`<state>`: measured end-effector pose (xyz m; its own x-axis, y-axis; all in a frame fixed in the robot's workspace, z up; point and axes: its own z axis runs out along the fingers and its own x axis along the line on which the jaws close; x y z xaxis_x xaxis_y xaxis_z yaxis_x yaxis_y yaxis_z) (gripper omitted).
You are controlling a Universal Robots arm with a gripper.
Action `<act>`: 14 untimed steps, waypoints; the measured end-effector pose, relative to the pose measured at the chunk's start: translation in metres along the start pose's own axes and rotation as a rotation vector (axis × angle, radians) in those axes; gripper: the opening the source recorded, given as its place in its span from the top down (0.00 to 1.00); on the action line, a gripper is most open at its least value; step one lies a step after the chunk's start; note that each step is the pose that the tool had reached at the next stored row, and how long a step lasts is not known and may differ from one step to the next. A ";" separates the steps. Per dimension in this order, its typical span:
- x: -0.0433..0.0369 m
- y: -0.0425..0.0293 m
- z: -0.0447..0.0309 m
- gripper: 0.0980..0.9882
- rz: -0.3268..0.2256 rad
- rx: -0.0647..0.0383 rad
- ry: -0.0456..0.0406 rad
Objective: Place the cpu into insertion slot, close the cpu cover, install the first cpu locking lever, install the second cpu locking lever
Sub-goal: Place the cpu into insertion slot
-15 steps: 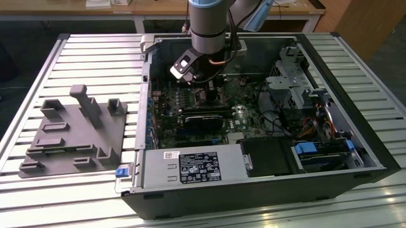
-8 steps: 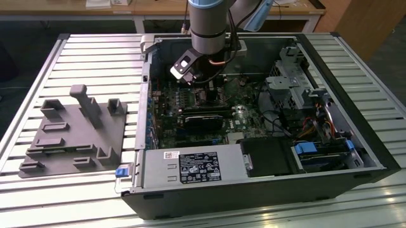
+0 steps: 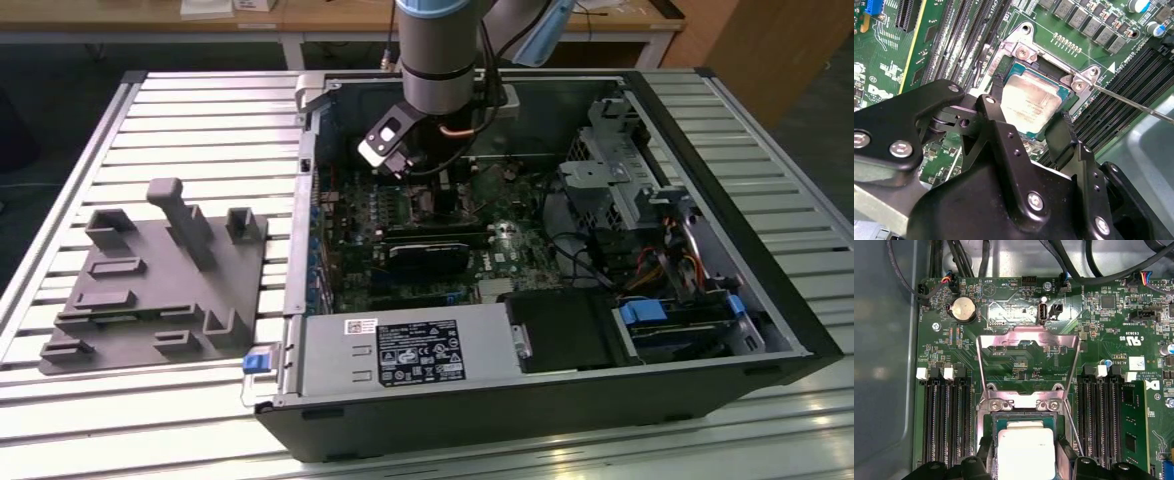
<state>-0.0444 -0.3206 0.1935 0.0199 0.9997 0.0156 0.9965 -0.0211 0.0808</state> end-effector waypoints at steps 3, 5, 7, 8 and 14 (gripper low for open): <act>0.0000 0.0000 0.0000 0.42 0.000 0.000 -0.0001; 0.0000 0.0000 -0.0001 0.42 0.000 0.000 0.0001; 0.0000 0.0001 -0.0016 0.42 0.000 0.000 0.0001; 0.0001 0.0002 -0.0016 0.42 0.000 0.000 0.0001; 0.0000 0.0001 -0.0020 0.44 0.000 0.000 -0.0002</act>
<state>-0.0444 -0.3206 0.1955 0.0199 0.9997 0.0154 0.9965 -0.0211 0.0807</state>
